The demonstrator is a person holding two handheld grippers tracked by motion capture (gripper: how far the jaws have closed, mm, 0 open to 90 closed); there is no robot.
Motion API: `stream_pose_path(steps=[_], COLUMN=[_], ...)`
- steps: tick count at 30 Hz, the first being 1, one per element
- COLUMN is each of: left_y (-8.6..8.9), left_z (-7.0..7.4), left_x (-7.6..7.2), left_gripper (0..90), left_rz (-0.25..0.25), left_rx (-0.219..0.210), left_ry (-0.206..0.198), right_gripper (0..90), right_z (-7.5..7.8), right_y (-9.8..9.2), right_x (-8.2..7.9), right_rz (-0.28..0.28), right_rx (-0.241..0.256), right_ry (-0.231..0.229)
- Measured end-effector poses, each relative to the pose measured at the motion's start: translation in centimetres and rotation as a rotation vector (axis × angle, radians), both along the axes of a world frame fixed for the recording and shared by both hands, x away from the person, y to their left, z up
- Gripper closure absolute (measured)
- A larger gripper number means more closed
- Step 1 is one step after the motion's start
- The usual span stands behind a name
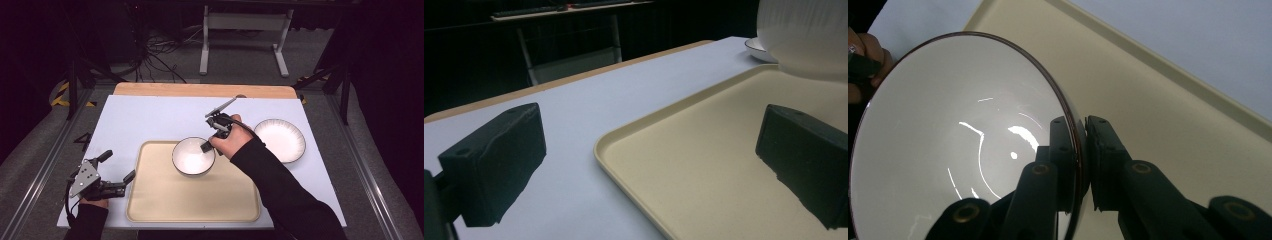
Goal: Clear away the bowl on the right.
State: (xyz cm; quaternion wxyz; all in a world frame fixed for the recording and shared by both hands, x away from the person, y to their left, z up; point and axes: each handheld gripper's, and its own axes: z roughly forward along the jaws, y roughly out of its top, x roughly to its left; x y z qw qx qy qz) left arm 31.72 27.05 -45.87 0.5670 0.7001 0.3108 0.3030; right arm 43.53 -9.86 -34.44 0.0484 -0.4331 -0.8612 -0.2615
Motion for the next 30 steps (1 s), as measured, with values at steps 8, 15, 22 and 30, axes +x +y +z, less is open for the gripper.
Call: stream_pose_path(steps=[8, 15, 22, 30], left_y=[0.0, 0.0, 0.0, 0.0], left_z=[0.0, 0.0, 0.0, 0.0], left_x=[0.0, 0.0, 0.0, 0.0], left_gripper=[0.3, 0.3, 0.3, 0.3], left_rz=[-0.001, -0.002, -0.003, -0.003], left_rx=[0.002, 0.002, 0.003, 0.004], left_ry=[0.001, 0.001, 0.001, 0.000], right_gripper=[82.1, 82.1, 82.1, 82.0], right_z=[-1.2, -2.2, -3.2, -4.2], right_y=[0.2, 0.3, 0.5, 0.7], right_x=[-0.1, -0.2, -0.2, -0.3], right_rz=[0.005, 0.008, 0.014, 0.021], right_rx=[-0.014, -0.023, -0.032, -0.044], right_ry=[0.010, 0.016, 0.021, 0.030])
